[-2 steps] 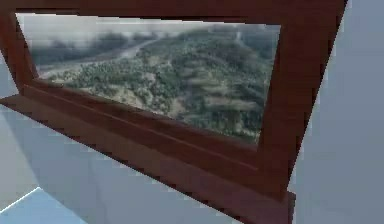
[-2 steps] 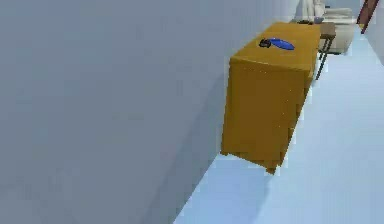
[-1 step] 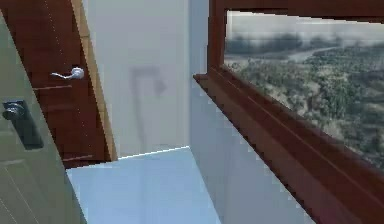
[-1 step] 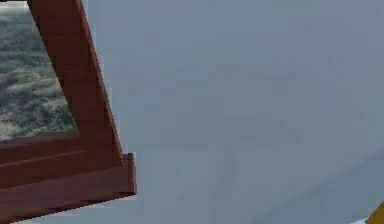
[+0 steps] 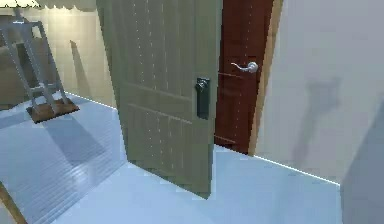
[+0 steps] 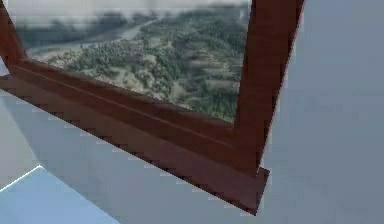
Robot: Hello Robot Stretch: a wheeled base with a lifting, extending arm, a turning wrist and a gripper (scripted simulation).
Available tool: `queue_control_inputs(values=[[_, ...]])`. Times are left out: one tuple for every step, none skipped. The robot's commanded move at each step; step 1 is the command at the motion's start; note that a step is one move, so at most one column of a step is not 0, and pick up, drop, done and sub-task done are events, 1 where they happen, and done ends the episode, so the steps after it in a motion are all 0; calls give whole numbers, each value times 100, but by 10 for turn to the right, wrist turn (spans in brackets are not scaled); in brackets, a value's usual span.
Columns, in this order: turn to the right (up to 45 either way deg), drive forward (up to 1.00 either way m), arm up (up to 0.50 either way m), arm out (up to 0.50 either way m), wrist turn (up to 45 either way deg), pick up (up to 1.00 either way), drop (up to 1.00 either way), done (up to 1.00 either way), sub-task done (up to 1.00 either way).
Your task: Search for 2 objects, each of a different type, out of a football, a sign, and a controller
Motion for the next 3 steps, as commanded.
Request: queue_control_inputs(values=[[-450,0,0,0,0,0,0,0,0],[-210,0,0,0,0,0,0,0,0],[0,5,0,0,0,0,0,0,0]])
